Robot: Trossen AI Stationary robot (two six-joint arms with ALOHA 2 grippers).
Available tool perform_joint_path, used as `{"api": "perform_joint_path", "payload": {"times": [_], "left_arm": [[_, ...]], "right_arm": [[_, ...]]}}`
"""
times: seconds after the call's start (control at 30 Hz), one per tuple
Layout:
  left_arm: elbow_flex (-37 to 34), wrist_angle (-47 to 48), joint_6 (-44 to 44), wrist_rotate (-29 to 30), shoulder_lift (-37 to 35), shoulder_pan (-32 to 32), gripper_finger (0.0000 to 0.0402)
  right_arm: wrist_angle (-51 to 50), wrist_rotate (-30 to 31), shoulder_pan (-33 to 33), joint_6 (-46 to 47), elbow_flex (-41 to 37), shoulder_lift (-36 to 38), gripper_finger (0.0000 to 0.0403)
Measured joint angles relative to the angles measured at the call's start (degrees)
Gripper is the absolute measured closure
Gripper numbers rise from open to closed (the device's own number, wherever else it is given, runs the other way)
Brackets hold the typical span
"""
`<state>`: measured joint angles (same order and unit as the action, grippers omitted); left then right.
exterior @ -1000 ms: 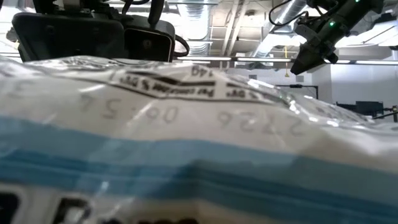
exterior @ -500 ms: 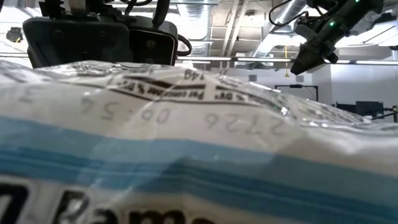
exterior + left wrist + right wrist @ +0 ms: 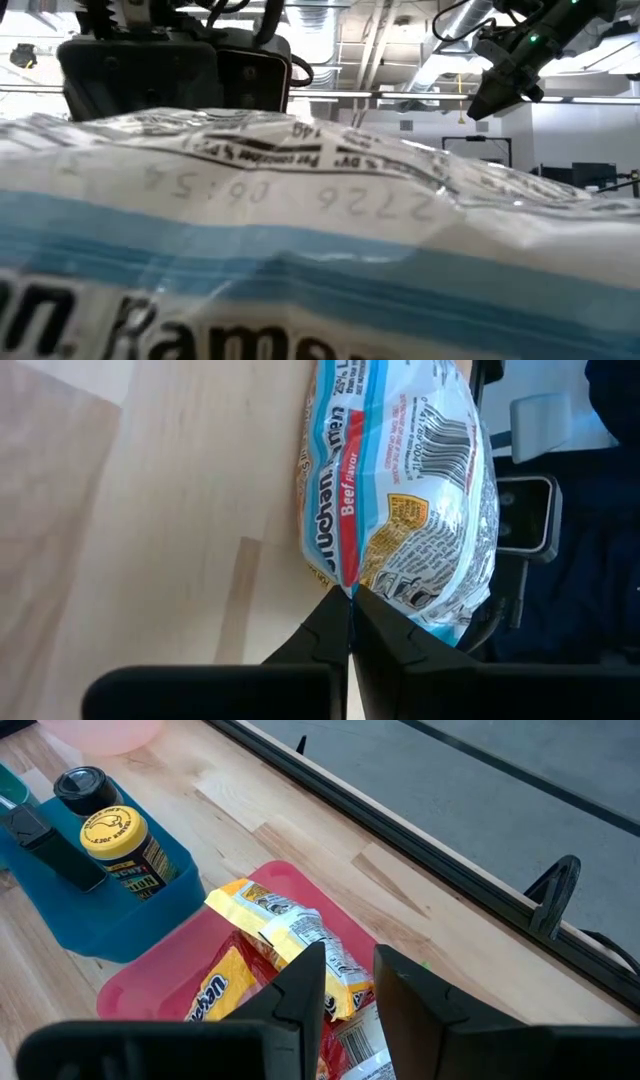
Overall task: Pick & Place Food Item
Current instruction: Put the light blue noodle pack into the pink bin
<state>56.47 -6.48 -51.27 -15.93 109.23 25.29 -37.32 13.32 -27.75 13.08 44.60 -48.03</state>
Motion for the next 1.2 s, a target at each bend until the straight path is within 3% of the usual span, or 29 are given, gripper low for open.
{"api": "perform_joint_path", "payload": {"times": [0.27, 0.87, 1.2], "left_arm": [[0.00, -0.53, 3.22, 0.41, -3.03, -0.29, 0.0401], [0.02, 2.90, 19.44, 21.11, -16.49, -0.67, 0.0401], [0.02, 3.08, 19.54, 23.57, -17.09, -4.49, 0.0401]], "right_arm": [[0.01, 0.00, 0.00, 0.00, 0.02, -0.01, 0.0320], [0.04, 0.02, -0.01, 0.00, 0.02, -0.01, 0.0320], [0.04, 0.02, 0.00, -0.02, 0.01, -0.02, 0.0320]]}}
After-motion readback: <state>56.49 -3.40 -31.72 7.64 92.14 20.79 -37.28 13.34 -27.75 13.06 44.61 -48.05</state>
